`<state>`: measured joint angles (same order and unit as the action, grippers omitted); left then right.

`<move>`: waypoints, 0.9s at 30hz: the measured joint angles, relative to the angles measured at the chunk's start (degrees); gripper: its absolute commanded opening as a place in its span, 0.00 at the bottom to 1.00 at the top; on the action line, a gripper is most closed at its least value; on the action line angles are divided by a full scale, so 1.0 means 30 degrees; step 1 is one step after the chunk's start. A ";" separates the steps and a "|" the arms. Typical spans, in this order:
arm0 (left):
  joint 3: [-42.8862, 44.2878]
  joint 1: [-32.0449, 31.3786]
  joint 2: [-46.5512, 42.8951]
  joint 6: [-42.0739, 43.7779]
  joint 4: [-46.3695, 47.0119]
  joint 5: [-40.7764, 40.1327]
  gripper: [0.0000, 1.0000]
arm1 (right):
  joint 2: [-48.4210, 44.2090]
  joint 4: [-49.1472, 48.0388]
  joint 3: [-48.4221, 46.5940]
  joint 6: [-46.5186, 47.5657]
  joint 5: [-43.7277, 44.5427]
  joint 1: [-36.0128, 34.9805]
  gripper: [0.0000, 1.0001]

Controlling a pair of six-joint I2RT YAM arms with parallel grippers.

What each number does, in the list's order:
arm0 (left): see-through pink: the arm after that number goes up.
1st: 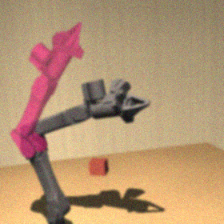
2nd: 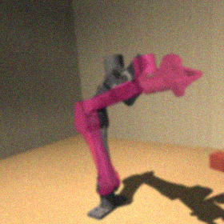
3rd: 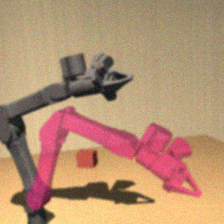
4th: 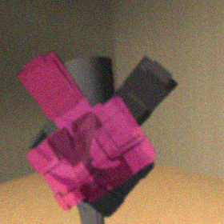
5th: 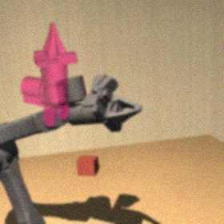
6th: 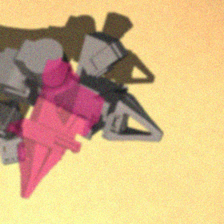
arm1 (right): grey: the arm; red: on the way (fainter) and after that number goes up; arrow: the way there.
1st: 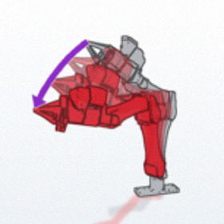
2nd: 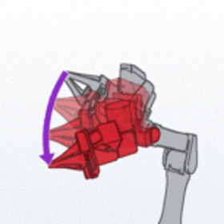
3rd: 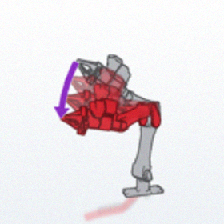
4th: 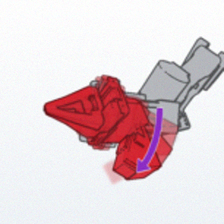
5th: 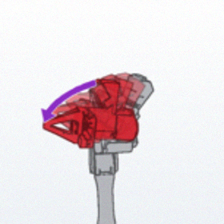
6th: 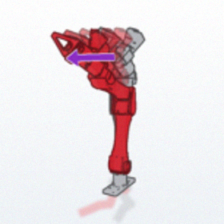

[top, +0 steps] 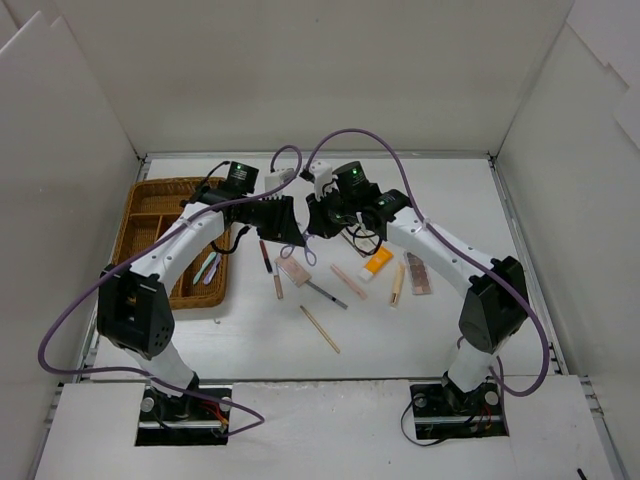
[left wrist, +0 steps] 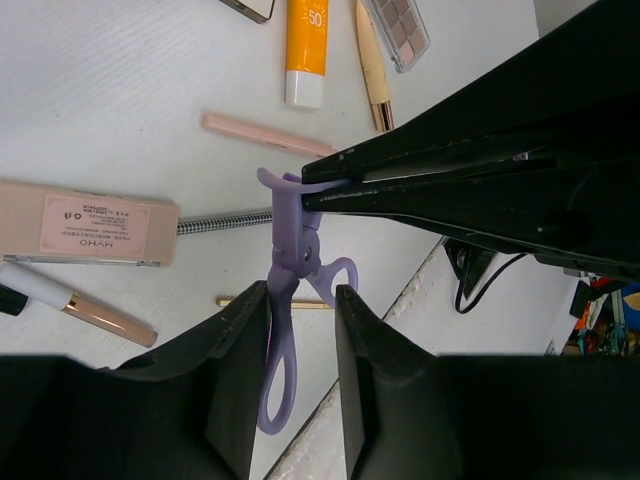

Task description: Organize the makeup

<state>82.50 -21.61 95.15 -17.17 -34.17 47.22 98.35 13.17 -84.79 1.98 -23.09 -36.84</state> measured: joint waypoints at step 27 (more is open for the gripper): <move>-0.1836 0.4816 -0.3337 0.1450 -0.1647 -0.6579 0.00 | -0.3169 -0.0459 0.1450 -0.1319 0.3672 0.2084 0.74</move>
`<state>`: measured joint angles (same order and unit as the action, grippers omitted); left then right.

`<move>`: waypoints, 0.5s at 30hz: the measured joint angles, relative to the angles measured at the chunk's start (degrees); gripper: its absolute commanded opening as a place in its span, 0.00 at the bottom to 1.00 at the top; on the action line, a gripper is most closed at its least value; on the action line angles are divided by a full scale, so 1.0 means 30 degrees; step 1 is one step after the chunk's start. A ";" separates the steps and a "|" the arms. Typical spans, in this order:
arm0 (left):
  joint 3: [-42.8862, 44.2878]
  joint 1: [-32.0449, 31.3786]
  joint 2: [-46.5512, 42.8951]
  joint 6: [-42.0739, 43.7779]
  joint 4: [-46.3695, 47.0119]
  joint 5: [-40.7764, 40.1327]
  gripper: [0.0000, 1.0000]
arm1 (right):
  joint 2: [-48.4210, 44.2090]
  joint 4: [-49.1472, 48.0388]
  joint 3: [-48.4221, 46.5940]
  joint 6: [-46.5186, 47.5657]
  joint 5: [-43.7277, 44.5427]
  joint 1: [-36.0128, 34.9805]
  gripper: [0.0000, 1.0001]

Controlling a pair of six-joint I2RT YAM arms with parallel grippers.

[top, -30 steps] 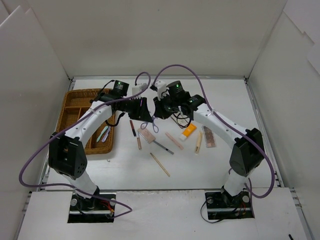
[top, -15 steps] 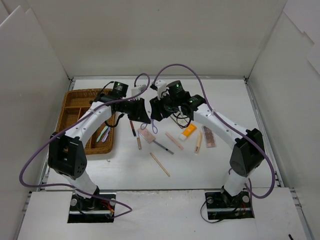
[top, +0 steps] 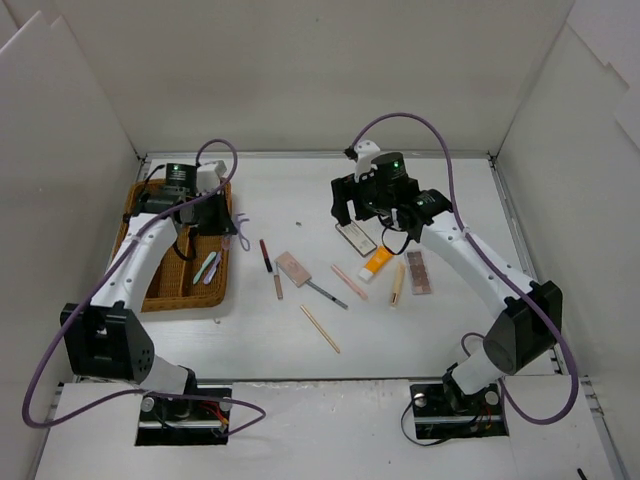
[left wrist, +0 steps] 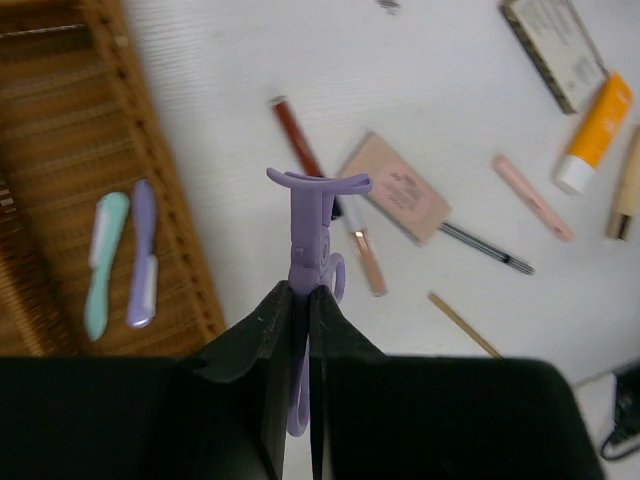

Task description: Organize the makeup

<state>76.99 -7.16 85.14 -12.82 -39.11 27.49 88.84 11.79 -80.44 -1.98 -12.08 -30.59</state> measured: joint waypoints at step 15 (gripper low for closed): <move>-0.0568 0.0444 0.1078 -0.0823 -0.0750 -1.0666 0.00 | -0.0583 -0.0051 0.1872 -0.0481 0.1195 0.0459 0.75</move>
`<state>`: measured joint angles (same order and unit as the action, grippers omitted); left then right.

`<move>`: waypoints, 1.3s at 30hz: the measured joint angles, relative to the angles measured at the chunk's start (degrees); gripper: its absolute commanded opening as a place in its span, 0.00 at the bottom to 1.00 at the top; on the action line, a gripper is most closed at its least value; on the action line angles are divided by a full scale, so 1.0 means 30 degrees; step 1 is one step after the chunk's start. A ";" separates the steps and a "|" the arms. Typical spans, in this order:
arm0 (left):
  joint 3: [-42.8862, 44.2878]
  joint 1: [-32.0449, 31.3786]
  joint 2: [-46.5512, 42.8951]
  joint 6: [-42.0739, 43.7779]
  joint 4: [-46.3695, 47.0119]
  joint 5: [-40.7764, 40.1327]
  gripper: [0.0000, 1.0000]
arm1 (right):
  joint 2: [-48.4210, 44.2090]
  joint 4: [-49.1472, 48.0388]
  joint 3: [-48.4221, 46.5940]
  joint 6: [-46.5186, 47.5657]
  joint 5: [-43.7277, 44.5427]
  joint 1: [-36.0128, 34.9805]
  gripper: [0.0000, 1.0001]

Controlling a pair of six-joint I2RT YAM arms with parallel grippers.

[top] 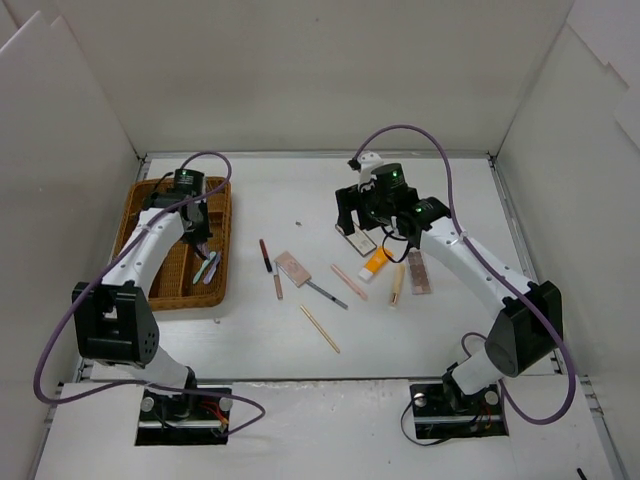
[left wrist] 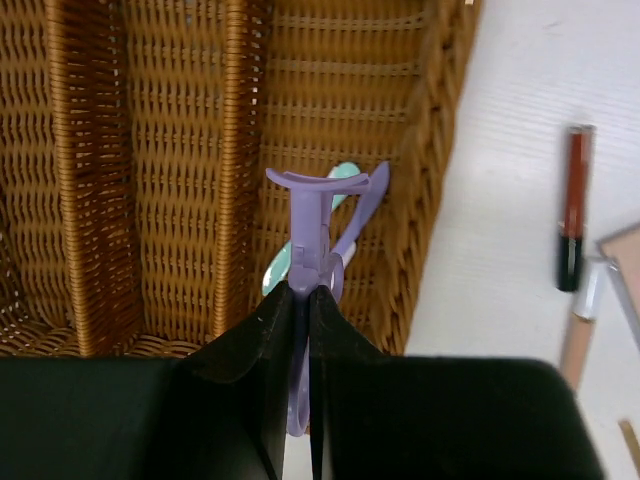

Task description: Organize the makeup

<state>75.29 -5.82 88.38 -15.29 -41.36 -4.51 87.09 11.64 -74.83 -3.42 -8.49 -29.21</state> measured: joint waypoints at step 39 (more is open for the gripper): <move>0.1887 -0.1100 0.3512 -0.1559 -0.0131 -0.4124 0.63 | -0.0277 0.0051 0.0743 0.0000 0.0211 0.0998 0.76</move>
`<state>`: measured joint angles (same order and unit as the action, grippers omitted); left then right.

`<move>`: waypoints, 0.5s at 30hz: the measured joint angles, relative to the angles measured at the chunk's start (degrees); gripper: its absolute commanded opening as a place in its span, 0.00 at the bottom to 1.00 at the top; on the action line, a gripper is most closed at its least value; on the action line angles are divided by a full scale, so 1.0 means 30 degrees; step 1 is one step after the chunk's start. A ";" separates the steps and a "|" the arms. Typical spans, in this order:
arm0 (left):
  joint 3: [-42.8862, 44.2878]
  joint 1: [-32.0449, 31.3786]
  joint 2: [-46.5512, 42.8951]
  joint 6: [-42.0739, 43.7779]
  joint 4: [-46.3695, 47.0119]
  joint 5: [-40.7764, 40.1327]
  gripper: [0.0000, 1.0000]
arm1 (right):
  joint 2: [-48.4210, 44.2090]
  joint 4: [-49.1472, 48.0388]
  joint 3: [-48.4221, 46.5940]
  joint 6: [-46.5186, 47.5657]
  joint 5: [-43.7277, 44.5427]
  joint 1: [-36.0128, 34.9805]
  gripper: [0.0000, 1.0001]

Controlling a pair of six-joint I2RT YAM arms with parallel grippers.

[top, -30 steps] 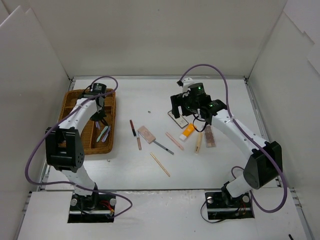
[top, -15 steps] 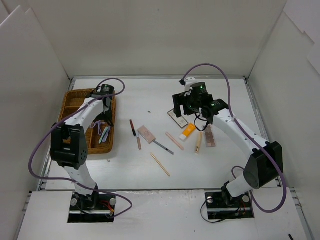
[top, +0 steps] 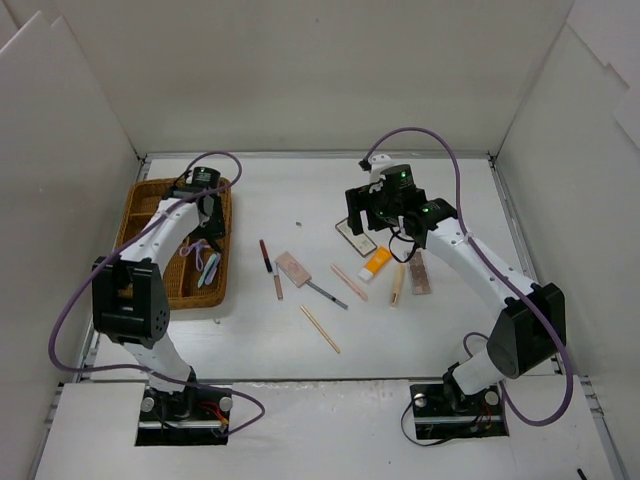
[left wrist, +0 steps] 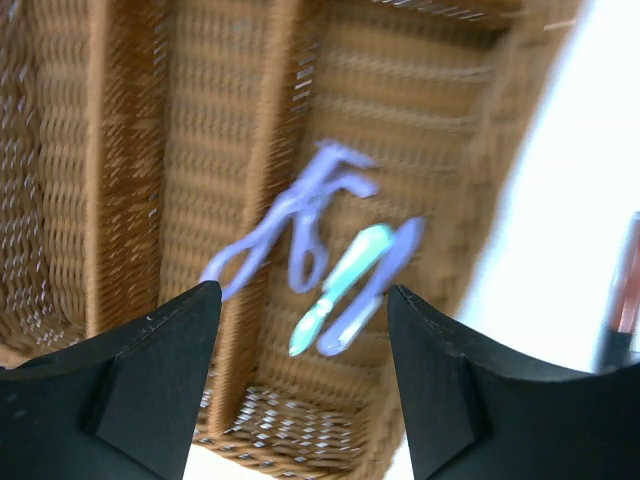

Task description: Organize the makeup

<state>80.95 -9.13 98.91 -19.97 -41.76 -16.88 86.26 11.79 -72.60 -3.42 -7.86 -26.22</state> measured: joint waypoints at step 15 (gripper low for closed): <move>-0.1953 0.3621 -0.1537 -0.1078 0.0976 0.3759 0.46 | 0.0000 0.0000 0.0007 0.0000 -0.0211 0.0000 0.76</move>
<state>75.09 1.74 94.30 -23.20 -38.83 -5.61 86.26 11.79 -72.58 -3.42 -8.49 -26.22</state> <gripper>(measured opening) 0.520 0.760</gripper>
